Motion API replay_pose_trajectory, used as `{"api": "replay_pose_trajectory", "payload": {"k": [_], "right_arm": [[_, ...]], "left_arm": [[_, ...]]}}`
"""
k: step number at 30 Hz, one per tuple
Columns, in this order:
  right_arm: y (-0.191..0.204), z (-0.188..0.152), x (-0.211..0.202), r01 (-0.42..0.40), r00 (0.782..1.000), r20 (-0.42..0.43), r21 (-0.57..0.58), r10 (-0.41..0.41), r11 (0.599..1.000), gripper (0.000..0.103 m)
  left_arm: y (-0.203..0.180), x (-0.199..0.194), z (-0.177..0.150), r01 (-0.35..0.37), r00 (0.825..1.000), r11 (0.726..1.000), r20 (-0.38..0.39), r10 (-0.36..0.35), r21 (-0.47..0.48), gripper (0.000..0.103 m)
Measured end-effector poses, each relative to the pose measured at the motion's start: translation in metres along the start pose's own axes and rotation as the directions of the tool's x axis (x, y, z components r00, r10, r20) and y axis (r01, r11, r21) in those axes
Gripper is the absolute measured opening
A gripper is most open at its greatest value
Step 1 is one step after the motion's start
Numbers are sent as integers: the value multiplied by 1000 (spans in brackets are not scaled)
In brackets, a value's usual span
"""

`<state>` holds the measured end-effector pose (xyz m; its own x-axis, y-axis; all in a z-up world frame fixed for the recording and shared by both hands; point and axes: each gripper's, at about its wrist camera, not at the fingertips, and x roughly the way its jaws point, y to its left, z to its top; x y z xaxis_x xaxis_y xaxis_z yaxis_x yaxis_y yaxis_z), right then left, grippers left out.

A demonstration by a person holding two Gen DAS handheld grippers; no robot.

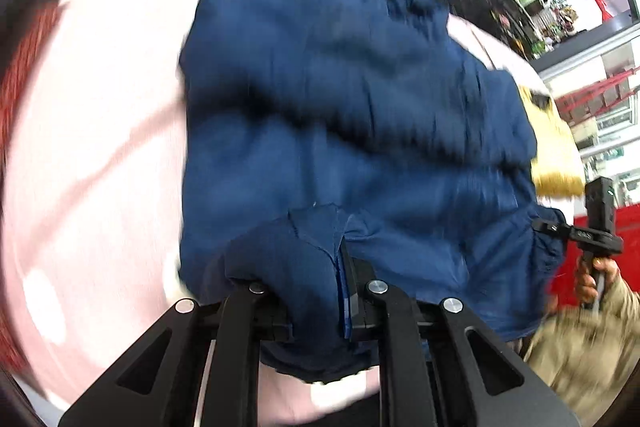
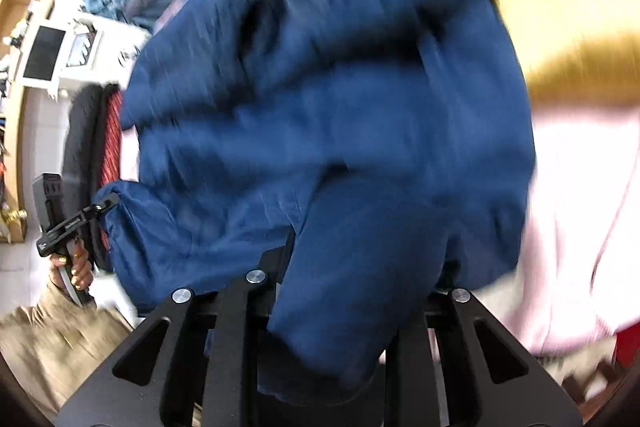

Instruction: Fold large clothes

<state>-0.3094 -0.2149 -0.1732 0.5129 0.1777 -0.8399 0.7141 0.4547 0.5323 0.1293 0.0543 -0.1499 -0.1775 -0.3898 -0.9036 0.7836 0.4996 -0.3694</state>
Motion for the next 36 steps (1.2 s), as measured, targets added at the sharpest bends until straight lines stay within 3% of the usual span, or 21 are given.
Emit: {"api": "replay_pose_trajectory", "payload": {"k": [3,7,9,11,14,19,22,24,27,28,29,30,31,32,33,34,36], "right_arm": [[3,44,-24,-87,993,88,33,83,996,21],[10,98,-65,-215,955,220,52,199,975,21],[12,121,-80,-260,935,272,82,229,962,21],[7,143,-85,-292,925,289,124,247,948,21],[6,172,-76,-279,932,281,149,230,949,21],[-11,202,-29,-269,953,217,282,212,921,22],[-33,208,-11,-317,946,201,390,256,865,27],[-47,215,-4,-370,929,207,452,308,812,33],[-61,226,5,-442,894,200,533,400,722,42],[-63,227,5,-468,879,208,548,429,693,51],[-65,228,5,-530,839,242,565,487,632,59],[-66,229,5,-575,805,271,574,528,583,73],[-69,231,4,-622,763,302,584,572,521,74],[-69,232,-1,-630,755,308,584,578,512,74],[-67,234,-7,-625,764,304,567,569,536,74],[-61,238,-18,-598,795,291,519,532,611,74],[-49,242,-38,-460,886,273,421,374,782,74]], "left_arm": [[-4,-17,48,-16,996,1000,89,16,1,15],[-15,-50,105,-11,977,999,214,4,33,15],[-19,-57,131,-29,970,999,240,21,31,15],[-22,-57,150,-31,968,999,249,22,31,15],[-35,-42,178,-75,965,996,254,63,40,15],[-11,0,206,-65,988,994,133,77,-87,18],[12,7,208,38,994,980,108,-17,-193,20],[31,0,210,151,985,954,117,-124,-260,24],[46,-10,217,263,964,912,126,-235,-313,30],[49,-17,217,282,958,905,136,-251,-318,31],[52,-24,217,292,955,900,155,-254,-323,41],[57,-35,218,292,952,897,189,-240,-331,58],[62,-49,220,286,947,898,244,-210,-335,66],[66,-64,220,270,937,905,305,-169,-330,78],[66,-72,220,247,933,915,333,-135,-319,81],[65,-79,222,211,935,928,341,-101,-306,81],[60,-78,222,124,950,953,309,-34,-275,81]]}}
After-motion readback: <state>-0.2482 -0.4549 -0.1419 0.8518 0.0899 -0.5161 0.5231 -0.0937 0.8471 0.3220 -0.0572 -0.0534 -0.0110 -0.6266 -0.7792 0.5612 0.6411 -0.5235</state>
